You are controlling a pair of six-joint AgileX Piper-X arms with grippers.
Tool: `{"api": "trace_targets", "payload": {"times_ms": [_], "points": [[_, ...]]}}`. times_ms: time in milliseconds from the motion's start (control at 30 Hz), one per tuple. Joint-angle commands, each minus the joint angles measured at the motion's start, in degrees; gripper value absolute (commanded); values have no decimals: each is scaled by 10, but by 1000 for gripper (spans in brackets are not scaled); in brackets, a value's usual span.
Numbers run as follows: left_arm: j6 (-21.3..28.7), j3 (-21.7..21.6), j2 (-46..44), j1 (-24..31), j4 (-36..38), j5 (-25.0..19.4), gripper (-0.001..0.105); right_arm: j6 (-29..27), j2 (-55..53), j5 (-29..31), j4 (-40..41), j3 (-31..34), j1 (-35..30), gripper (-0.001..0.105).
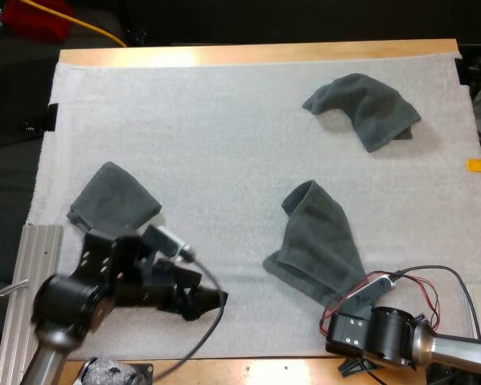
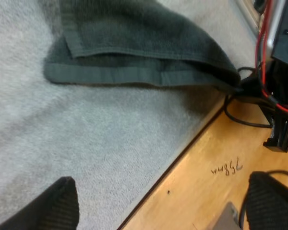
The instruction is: Pick towel from pile, fold and stack
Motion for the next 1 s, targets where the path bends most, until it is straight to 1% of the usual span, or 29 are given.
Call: {"api": "trace_targets", "payload": {"times_ms": [0,167,267,333,433,567,667,767,833,867,967], "points": [[-1,-1,16,-12,-15,8,70,2,-2,2,12,-2,0,1],[-1,-1,77,-59,-37,8,70,3,-2,2,14,-2,0,1],[-1,-1,108,-86,-41,8,70,3,-2,9,36,-2,0,1],[-1,-1,126,-101,-49,8,70,3,-2,41,71,-2,0,1],[-3,-1,141,-110,-72,8,70,3,-2,72,108,-2,0,1],[-3,-1,148,-110,-76,8,70,2,-2,78,125,-8,0,1],[-3,-1,146,-110,-76,8,70,-1,-6,89,114,-39,0,1],[-3,-1,147,-110,-76,8,70,-5,-16,118,87,-84,0,1],[-3,-1,147,-110,-75,8,70,-14,-23,141,58,-128,0,1],[-3,-1,147,-110,-74,8,70,-15,-24,145,53,-135,0,1],[-1,-2,147,-110,-69,8,70,-33,-25,158,27,-186,-4,1]]}}
